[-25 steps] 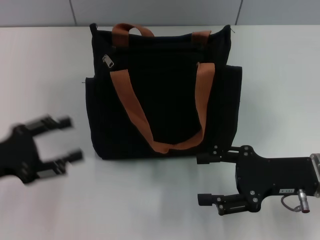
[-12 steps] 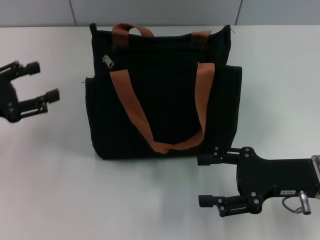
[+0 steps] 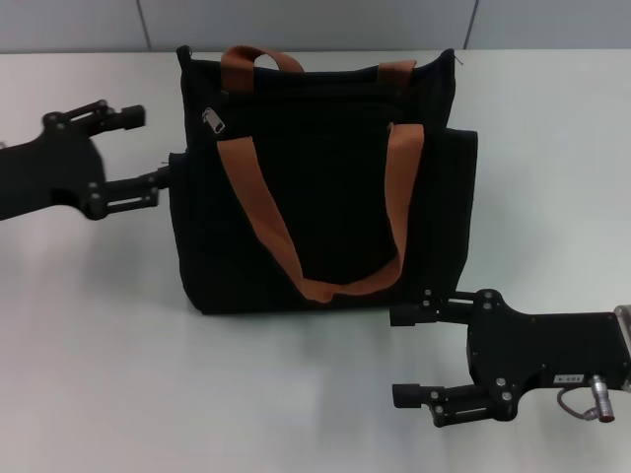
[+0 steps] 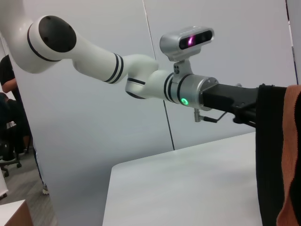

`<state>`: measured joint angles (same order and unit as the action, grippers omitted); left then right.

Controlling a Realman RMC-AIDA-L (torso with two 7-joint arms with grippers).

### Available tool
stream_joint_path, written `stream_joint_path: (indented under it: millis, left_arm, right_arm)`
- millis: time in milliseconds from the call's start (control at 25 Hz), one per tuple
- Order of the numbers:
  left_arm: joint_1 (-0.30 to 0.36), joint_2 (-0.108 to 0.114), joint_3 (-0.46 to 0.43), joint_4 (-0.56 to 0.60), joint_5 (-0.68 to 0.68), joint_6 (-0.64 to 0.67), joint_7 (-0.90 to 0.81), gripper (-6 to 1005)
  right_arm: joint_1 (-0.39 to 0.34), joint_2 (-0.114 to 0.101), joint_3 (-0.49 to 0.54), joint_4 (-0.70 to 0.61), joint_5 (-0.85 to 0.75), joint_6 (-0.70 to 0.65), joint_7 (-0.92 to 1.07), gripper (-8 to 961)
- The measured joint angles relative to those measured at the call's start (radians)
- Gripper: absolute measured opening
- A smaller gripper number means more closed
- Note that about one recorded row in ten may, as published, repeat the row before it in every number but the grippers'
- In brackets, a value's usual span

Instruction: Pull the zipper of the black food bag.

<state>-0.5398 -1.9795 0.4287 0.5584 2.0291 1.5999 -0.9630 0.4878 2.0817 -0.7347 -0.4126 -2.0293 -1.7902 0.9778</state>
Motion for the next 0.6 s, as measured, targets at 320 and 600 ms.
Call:
stream_joint_path:
  millis: [320,600]
  left_arm:
    - [-0.033,-0.022,0.041,0.0,-0.009,-0.049,0.046,767]
    - [-0.022,-0.04,0.03,-0.003,-0.05,-0.051,0.088,557]
  right_arm:
    - [0.005,0.002,0.0,0.0,0.0,0.0,0.001,806]
    - [0.01,0.003,0.001,0.0,0.002,-0.002,0.002,806]
